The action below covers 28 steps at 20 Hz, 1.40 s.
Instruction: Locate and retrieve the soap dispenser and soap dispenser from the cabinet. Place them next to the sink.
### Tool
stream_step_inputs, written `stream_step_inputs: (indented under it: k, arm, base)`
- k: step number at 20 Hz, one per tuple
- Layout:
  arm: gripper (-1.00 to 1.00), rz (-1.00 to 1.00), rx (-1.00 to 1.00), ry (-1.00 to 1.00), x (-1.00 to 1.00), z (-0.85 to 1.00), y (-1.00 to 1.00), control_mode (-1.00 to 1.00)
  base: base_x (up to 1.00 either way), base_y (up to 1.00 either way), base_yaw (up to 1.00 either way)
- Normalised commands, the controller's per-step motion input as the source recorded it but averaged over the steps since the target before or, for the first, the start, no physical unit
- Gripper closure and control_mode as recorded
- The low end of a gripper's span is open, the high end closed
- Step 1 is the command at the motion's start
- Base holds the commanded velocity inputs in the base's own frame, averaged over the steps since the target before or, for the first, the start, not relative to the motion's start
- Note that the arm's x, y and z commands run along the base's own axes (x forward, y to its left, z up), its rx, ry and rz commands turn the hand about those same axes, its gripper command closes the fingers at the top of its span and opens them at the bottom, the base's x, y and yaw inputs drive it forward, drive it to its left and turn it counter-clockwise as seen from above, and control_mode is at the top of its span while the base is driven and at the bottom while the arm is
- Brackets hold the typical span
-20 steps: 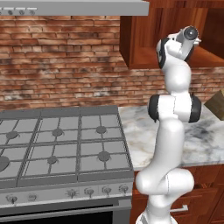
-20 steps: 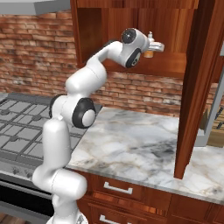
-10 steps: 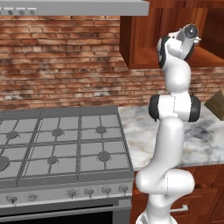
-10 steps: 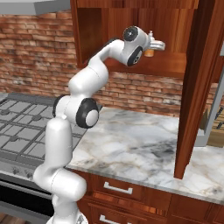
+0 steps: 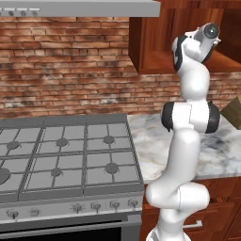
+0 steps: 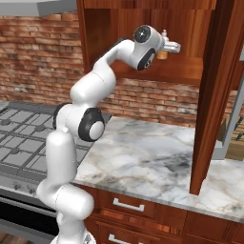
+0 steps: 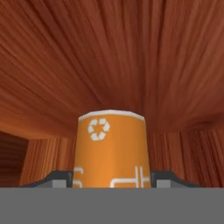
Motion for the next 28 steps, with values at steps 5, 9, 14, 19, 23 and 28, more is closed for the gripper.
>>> stream_step_inputs:
  k: [5,9,14,19,23,28]
  arm:
    - [1.0,-0.01,0.0,-0.1,-0.47,0.08,0.11,-1.0]
    - [1.0,-0.02,0.0,-0.11,-0.63,0.09,0.2,-1.0]
    - [1.0,-0.02,0.02,-0.06,-0.72,0.03,0.25,-1.0]
    - [1.0,-0.01,0.01,-0.02,-0.71,0.07,0.28,-1.0]
    - [1.0,-0.01,0.0,-0.01,-0.68,0.13,0.35,-1.0]
    - [1.0,-0.01,0.0,-0.01,-0.65,0.14,0.4,-1.0]
  base:
    - [0.0,0.0,0.0]
    - [0.0,0.0,0.0]
    - [0.0,0.0,0.0]
    - [0.0,0.0,0.0]
    - [0.0,0.0,0.0]
    - [0.0,0.0,0.0]
